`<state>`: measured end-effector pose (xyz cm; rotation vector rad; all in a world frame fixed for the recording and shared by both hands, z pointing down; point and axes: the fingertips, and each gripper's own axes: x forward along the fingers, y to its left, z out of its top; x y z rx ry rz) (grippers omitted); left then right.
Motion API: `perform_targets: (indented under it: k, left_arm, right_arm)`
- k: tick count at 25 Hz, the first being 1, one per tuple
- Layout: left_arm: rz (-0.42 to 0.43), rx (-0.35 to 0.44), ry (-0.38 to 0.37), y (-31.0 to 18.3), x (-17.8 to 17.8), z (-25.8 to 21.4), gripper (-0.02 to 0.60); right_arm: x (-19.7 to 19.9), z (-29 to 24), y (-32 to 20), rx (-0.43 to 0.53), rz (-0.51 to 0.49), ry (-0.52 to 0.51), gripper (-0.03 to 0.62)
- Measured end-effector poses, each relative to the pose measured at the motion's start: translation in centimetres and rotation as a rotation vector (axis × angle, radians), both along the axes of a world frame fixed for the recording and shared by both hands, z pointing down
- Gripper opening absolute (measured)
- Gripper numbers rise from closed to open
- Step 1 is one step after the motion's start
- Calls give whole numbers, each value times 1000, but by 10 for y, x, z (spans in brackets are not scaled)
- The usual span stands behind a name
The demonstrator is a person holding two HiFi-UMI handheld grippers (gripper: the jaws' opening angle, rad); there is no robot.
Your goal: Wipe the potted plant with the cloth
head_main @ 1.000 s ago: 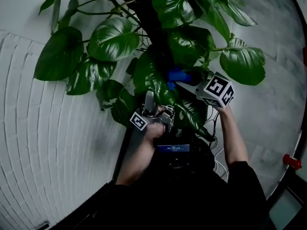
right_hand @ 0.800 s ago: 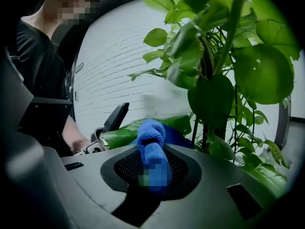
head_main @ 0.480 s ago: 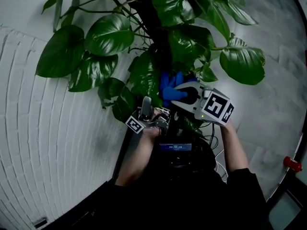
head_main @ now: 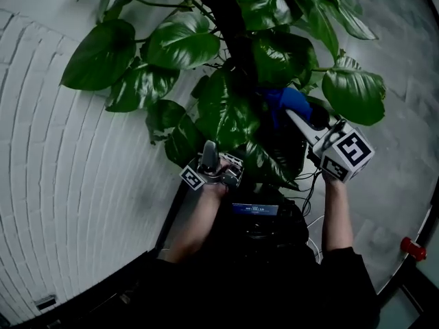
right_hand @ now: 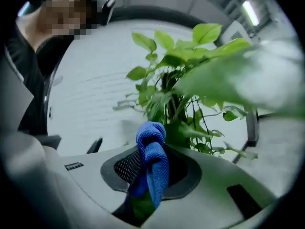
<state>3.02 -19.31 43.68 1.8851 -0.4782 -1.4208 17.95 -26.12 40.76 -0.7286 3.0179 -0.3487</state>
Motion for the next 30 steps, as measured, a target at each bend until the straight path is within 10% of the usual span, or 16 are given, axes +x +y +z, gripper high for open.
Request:
perform_targets:
  k: [4,11,19,30]
  left_arm:
    - [16,-1,-25,4,6,0,422]
    - [-3,6,-32,13,8,-2,416]
    - [-5,35,-3,28,1,-13,416]
    - [21,46,-140,54,18,-15,403]
  right_arm:
    - [-7,-40,6,-93,-78,-335,114]
    - [-71,52,-7,-195,-71,-43,115]
    - [-83,53,55,-383,-233,-197,114]
    - [-60,14,120,-244,-424,-171,115]
